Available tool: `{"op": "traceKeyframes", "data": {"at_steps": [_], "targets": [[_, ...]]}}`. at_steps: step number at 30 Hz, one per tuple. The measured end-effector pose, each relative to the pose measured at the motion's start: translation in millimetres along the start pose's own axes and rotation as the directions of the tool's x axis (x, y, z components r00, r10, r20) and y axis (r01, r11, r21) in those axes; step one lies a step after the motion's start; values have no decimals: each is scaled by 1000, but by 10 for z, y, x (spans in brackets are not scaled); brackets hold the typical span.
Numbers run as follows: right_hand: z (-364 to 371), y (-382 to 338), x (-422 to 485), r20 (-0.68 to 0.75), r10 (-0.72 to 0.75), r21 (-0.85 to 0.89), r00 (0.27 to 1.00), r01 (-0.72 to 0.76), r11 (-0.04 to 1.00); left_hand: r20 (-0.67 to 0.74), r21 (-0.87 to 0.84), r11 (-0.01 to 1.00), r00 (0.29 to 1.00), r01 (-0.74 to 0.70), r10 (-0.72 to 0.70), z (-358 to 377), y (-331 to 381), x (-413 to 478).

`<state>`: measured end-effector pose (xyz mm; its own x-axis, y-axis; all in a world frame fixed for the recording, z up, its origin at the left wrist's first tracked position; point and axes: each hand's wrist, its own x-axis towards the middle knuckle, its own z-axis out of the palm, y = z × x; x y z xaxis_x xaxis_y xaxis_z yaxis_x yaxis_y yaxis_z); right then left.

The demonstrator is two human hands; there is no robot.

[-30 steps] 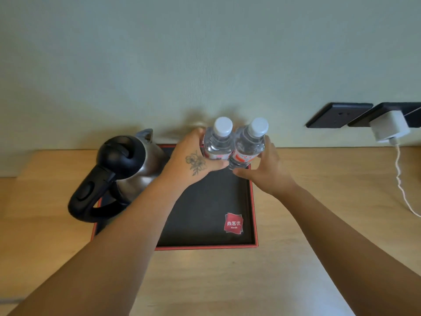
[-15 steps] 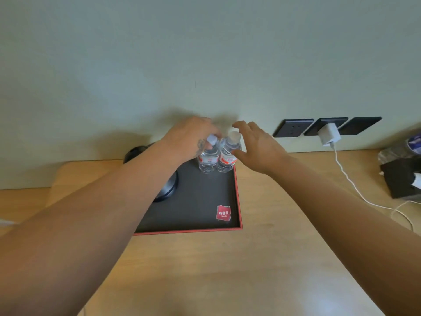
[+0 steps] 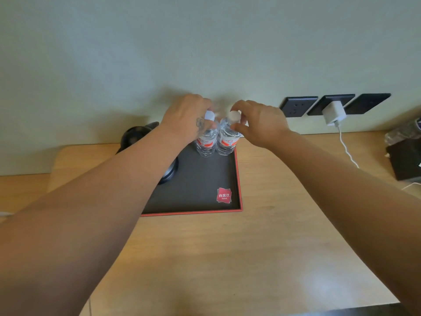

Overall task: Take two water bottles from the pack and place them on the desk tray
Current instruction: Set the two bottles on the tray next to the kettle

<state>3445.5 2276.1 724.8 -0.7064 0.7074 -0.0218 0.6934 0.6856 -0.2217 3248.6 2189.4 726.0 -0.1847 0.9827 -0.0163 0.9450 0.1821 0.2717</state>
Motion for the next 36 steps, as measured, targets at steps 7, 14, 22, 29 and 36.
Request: {"op": "traceKeyframes", "data": {"at_steps": [7,14,22,29,36], "targets": [[120,10,61,-14,63,75,998,-62,995,-41,10,997,996,81,-81,49,82,-12],[166,-2,107,10,78,174,997,-79,982,-53,6,992,991,122,-122,66,105,-12],[246,-9,78,47,80,222,996,-89,971,-33,-81,991,994,103,-106,71,80,-116],[259,-9,96,22,94,247,995,-96,964,-48,-72,991,992,109,-113,97,111,-134],[241,-8,113,31,101,255,994,-105,961,-53,-90,987,989,130,-135,87,106,-137]]}}
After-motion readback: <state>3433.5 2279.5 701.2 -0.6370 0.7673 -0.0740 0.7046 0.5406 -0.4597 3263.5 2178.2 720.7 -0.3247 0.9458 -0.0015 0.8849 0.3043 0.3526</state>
